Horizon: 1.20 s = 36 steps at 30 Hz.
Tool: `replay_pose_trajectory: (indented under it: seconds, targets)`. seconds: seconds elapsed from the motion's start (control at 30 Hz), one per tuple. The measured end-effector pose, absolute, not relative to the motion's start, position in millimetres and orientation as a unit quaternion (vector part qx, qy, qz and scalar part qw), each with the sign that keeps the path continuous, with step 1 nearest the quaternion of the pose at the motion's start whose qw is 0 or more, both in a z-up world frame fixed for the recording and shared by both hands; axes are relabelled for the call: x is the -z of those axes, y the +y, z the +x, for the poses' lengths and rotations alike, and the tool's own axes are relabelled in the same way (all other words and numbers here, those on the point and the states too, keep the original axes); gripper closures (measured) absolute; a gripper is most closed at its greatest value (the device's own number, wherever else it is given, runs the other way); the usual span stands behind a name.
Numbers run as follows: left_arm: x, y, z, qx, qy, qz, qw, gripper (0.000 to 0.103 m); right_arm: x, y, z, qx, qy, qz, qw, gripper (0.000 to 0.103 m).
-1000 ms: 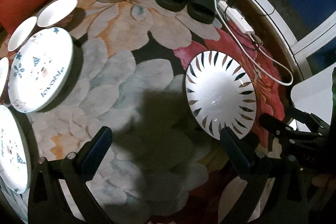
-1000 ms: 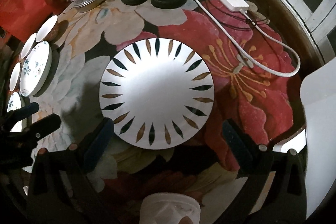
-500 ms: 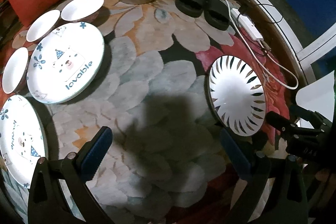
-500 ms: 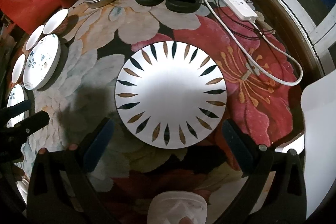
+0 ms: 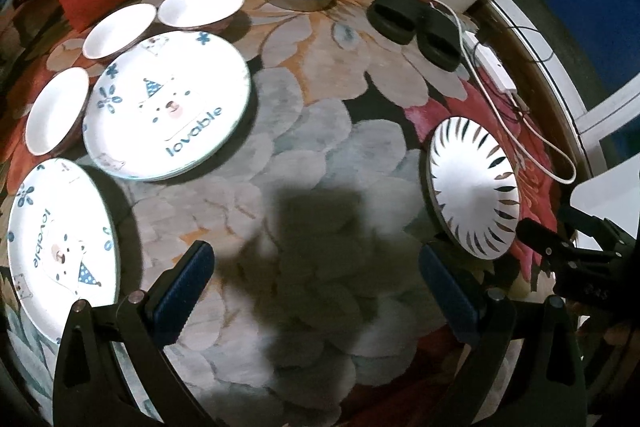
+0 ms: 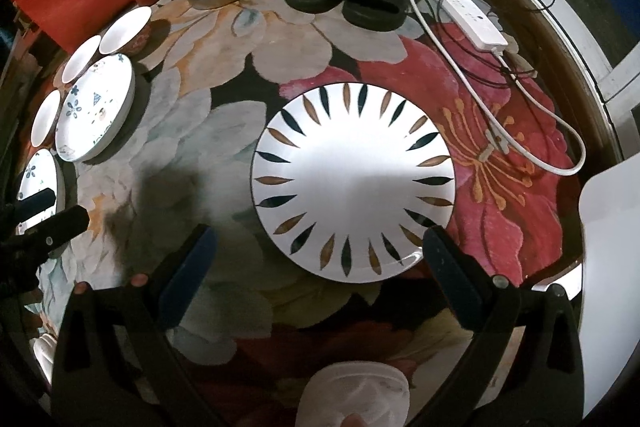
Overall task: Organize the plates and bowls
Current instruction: 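Withdraw both tools from the placed leaf-rim plate back toward the bear plates, then grasp the rim of the nearest 'lovable' bear plate with both tools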
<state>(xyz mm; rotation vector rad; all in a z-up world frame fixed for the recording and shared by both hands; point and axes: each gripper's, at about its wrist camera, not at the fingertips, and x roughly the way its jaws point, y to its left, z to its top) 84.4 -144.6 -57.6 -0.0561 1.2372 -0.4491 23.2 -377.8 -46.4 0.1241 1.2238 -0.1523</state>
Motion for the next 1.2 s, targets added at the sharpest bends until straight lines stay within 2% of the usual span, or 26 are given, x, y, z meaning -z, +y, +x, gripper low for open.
replay_pose_trajectory:
  seconds: [0.5, 1.2]
  targets:
    - [67, -90, 84, 0.161, 0.578, -0.045, 0.799, 0.001, 50, -345, 33, 0.047, 0.575, 0.041, 0.816, 0.0]
    - [86, 31, 86, 0.047, 0.576, -0.092, 0.811, 0.001, 60, -253, 63, -0.052, 0.591, 0.001, 0.805, 0.0]
